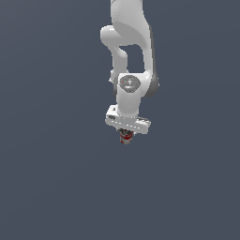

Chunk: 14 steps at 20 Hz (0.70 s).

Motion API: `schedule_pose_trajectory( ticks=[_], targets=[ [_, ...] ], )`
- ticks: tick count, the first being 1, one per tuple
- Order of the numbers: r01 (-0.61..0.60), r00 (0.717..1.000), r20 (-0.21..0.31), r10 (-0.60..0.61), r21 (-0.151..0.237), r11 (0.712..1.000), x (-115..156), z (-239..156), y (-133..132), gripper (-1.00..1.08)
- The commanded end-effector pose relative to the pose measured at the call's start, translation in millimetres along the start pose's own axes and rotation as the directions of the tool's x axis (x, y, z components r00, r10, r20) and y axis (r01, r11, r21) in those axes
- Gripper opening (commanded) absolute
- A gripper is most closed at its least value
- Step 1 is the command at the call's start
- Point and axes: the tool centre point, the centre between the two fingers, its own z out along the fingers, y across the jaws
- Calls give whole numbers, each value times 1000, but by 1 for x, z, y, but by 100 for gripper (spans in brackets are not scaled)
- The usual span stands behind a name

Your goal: Pick up the object and move it to a goal position.

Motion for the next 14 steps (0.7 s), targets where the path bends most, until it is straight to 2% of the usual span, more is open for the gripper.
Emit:
schedule_pose_trajectory(
  ticks=[1, 7, 14],
  targets=[
    [-1, 1000, -5, 1, 2, 1000, 5, -14, 5, -100],
    [-1, 1000, -5, 1, 2, 1000, 16, -57, 25, -100],
    [-1, 1000, -5, 1, 2, 1000, 35, -128, 57, -100]
  ],
)
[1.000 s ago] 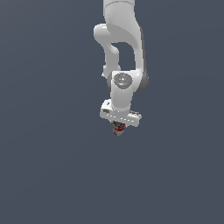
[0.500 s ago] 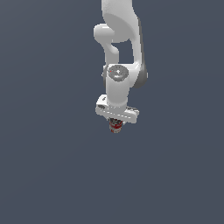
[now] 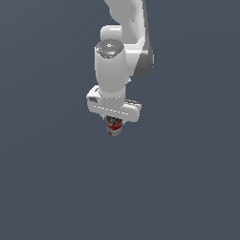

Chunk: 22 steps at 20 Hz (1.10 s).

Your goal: Pick up the object and move it to a goal position.

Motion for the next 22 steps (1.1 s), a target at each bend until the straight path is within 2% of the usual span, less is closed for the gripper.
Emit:
schedule_pose_trajectory(
  ticks=[1, 13, 22],
  targets=[
    [0, 1000, -4, 0, 1, 1000, 8, -29, 12, -100],
    [0, 1000, -4, 0, 1, 1000, 43, -148, 65, -100],
    [0, 1000, -4, 0, 1, 1000, 60, -197, 87, -100]
  ],
)
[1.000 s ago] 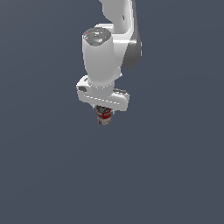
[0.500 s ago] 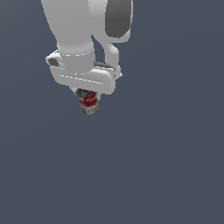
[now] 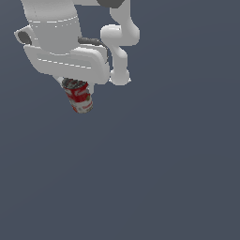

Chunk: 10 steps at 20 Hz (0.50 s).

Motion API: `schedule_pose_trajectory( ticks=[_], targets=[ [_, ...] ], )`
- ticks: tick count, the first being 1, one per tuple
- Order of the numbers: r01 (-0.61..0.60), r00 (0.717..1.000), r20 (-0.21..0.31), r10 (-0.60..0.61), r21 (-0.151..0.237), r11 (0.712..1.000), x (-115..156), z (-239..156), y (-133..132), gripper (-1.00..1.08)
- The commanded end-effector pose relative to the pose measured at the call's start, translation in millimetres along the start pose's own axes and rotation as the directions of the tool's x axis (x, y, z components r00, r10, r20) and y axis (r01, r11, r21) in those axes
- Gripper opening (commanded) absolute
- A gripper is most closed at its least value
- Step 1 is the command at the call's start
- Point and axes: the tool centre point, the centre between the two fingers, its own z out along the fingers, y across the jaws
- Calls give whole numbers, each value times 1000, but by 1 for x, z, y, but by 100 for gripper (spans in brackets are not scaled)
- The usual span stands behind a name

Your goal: Pick up the object and move it to a goal position.

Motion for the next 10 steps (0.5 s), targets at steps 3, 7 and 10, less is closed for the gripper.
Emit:
schedule_pose_trajectory(
  ticks=[3, 7, 10],
  targets=[
    [1, 1000, -3, -1, 0, 1000, 6, -17, 6, -100],
    [1, 1000, -3, -1, 0, 1000, 8, -23, 8, -100],
    [1, 1000, -3, -1, 0, 1000, 9, -24, 9, -100]
  ],
)
